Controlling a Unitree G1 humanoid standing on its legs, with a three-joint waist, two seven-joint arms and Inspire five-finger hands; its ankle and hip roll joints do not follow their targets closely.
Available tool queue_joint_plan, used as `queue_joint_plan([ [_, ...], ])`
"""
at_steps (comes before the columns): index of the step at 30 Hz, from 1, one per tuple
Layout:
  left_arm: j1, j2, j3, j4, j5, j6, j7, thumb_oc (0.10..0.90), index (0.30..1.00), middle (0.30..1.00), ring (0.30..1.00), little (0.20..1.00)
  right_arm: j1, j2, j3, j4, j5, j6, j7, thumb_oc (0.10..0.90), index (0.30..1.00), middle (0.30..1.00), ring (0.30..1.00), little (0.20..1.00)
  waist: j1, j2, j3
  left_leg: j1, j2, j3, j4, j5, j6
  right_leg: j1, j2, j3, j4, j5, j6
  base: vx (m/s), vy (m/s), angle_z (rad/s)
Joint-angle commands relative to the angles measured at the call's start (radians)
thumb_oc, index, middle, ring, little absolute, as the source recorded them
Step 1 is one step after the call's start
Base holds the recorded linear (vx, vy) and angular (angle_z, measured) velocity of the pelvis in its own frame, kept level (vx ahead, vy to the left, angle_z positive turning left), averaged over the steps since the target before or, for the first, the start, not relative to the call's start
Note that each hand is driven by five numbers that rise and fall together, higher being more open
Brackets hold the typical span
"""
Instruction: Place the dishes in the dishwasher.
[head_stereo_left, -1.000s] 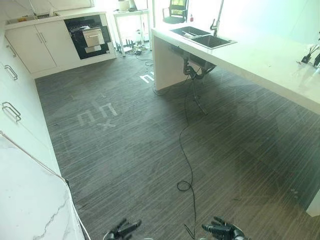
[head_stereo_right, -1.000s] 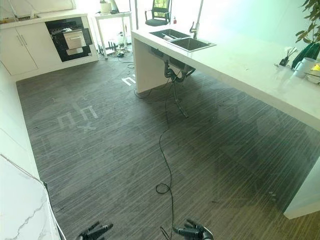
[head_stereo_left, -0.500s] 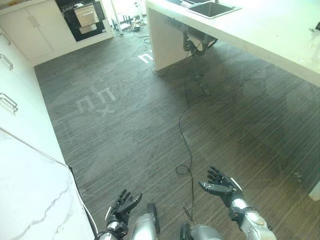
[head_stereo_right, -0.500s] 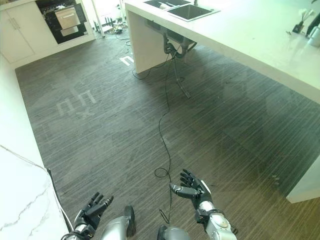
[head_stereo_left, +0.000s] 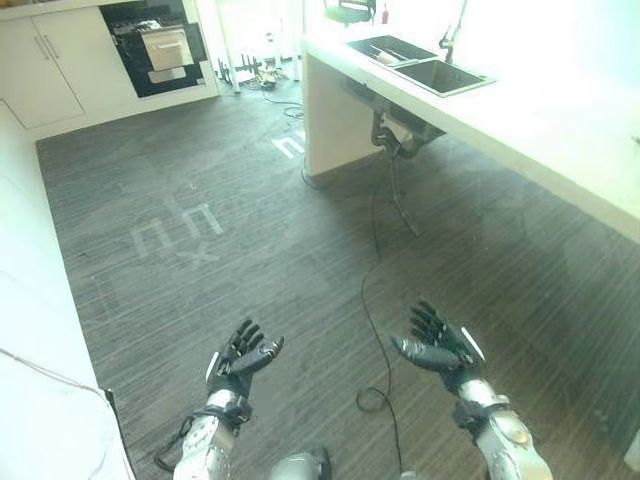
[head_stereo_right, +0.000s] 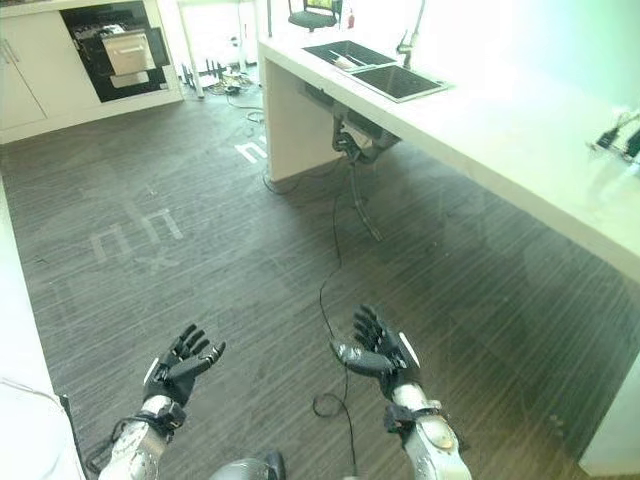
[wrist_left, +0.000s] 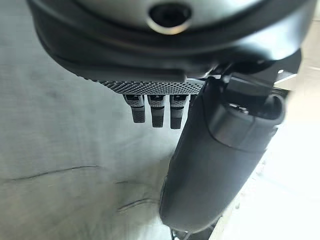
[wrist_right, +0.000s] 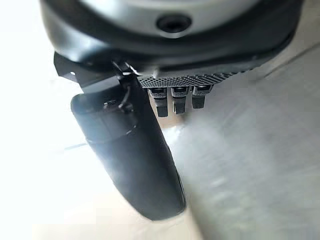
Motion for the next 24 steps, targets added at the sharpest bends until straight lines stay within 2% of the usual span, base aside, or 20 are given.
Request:
queue_joint_plan([
  [1,0.0,0.052,0.021,-0.101,0.025,-0.035,-0.013,0.8,0.9,0.9,0.9,0.9,0.017,-0.064,-0.072,-0.054,0.028,-0.1,0.021,0.8,0.9,0.9,0.9,0.9,0.008,-0.03,-0.013,-0.017,0.042,-0.131,0.012,-0.053,-0.109,0.215,0.09,-0.084,-0.581,0.079,0.002,0.26,-0.093,0.13],
  [2,0.008,0.051,0.025,-0.106,0.029,-0.038,-0.021,0.8,0.9,0.9,0.9,0.9,0.026,-0.068,-0.08,-0.054,0.033,-0.106,0.032,0.8,0.9,0.9,0.9,0.9,0.003,-0.035,-0.006,-0.003,0.04,-0.133,0.012,-0.06,-0.11,0.215,0.086,-0.091,-0.636,0.09,-0.001,0.25,-0.109,0.27],
  [4,0.024,0.047,0.03,-0.115,0.035,-0.043,-0.033,0.8,0.9,0.9,0.9,0.9,0.042,-0.075,-0.093,-0.055,0.051,-0.109,0.057,0.8,0.9,0.9,0.9,0.9,-0.002,-0.055,0.003,0.015,0.027,-0.124,0.012,-0.075,-0.11,0.166,0.052,-0.08,-0.636,0.076,0.003,0.2,-0.103,0.79],
  [6,0.048,0.046,0.033,-0.13,0.042,-0.056,-0.049,0.8,0.9,0.9,0.9,0.9,0.067,-0.08,-0.107,-0.051,0.074,-0.13,0.094,0.8,0.9,0.9,0.9,0.9,-0.022,-0.079,0.01,0.05,0.004,-0.121,0.012,-0.113,-0.104,0.031,-0.009,-0.027,-0.636,0.111,0.037,0.29,-0.172,0.03],
  [9,0.051,0.054,0.031,-0.146,0.051,-0.073,-0.055,0.8,0.9,0.9,0.9,0.9,0.064,-0.084,-0.116,-0.06,0.089,-0.136,0.114,0.8,0.9,0.9,0.9,0.9,-0.039,-0.082,0.019,0.091,-0.012,-0.148,0.012,-0.155,-0.09,-0.065,-0.03,0.026,-0.636,0.151,0.051,0.31,-0.194,0.05],
  [10,0.05,0.061,0.035,-0.15,0.046,-0.075,-0.062,0.8,0.9,0.9,0.9,0.9,0.053,-0.085,-0.112,-0.059,0.09,-0.14,0.108,0.8,0.9,0.9,0.9,0.9,-0.033,-0.087,0.019,0.094,-0.018,-0.151,0.012,-0.164,-0.085,-0.04,-0.021,0.029,-0.636,0.116,0.047,0.31,-0.226,0.16],
  [13,0.051,0.06,0.044,-0.179,0.01,-0.071,-0.035,0.8,0.9,0.9,0.9,0.9,0.024,-0.088,-0.09,-0.083,0.098,-0.134,0.088,0.8,0.9,0.9,0.9,0.9,-0.016,-0.094,-0.002,0.113,-0.022,-0.149,0.012,-0.176,-0.087,-0.002,-0.021,0.011,-0.636,0.111,0.043,0.31,-0.247,-0.23],
  [17,0.053,0.051,0.061,-0.21,-0.011,-0.071,-0.024,0.8,0.9,0.9,0.9,0.9,-0.004,-0.095,-0.087,-0.105,0.101,-0.124,0.07,0.8,0.9,0.9,0.9,0.9,-0.014,-0.09,-0.03,0.159,0.0,-0.124,0.012,-0.184,-0.104,0.035,-0.002,-0.007,-0.636,0.071,0.007,0.31,-0.205,0.14],
  [18,0.053,0.049,0.061,-0.227,-0.01,-0.079,-0.022,0.8,0.9,0.9,0.9,0.9,-0.01,-0.101,-0.09,-0.117,0.108,-0.123,0.077,0.8,0.9,0.9,0.9,0.9,-0.016,-0.088,-0.039,0.188,0.012,-0.111,0.012,-0.174,-0.122,0.049,0.006,-0.015,-0.636,0.055,-0.011,0.35,-0.201,-0.12],
  [19,0.054,0.046,0.057,-0.232,-0.011,-0.093,-0.02,0.8,0.9,0.9,0.9,0.9,-0.01,-0.105,-0.094,-0.127,0.128,-0.113,0.09,0.8,0.9,0.9,0.9,0.9,-0.016,-0.084,-0.043,0.208,0.023,-0.099,0.012,-0.127,-0.138,0.06,0.011,-0.02,-0.636,0.042,-0.023,0.4,-0.23,-0.08],
  [21,0.055,0.042,0.052,-0.253,-0.023,-0.112,-0.01,0.8,0.9,0.9,0.9,0.9,-0.006,-0.107,-0.102,-0.141,0.158,-0.103,0.12,0.8,0.9,0.9,0.9,0.9,-0.011,-0.092,-0.045,0.253,0.036,-0.08,0.012,0.037,-0.179,0.093,0.017,-0.015,-0.636,0.011,-0.049,0.34,-0.231,-0.35],
  [22,0.055,0.037,0.046,-0.284,-0.045,-0.121,-0.012,0.8,0.9,0.9,0.9,0.9,-0.006,-0.116,-0.105,-0.151,0.125,-0.119,0.135,0.8,0.9,0.9,0.9,0.9,0.001,-0.106,-0.034,0.183,0.044,-0.074,0.194,0.126,-0.203,0.13,0.01,-0.015,-0.636,-0.013,-0.075,0.35,-0.285,-0.39],
  [23,0.066,0.029,0.04,-0.323,-0.045,-0.134,-0.024,0.8,0.9,0.9,0.9,0.9,-0.001,-0.131,-0.111,-0.174,0.132,-0.129,0.148,0.8,0.9,0.9,0.9,0.9,0.01,-0.104,-0.016,0.063,0.055,-0.088,0.395,0.147,-0.202,0.174,0.021,-0.019,-0.636,-0.034,-0.101,0.3,-0.266,-0.14],
  [24,0.066,0.029,0.035,-0.331,-0.036,-0.143,-0.034,0.8,0.9,0.9,0.9,0.9,0.0,-0.134,-0.115,-0.181,0.135,-0.138,0.148,0.8,0.9,0.9,0.9,0.9,0.011,-0.113,-0.013,0.01,0.065,-0.075,0.409,0.144,-0.187,0.185,0.019,-0.013,-0.636,-0.04,-0.106,0.26,-0.167,-0.26],
])
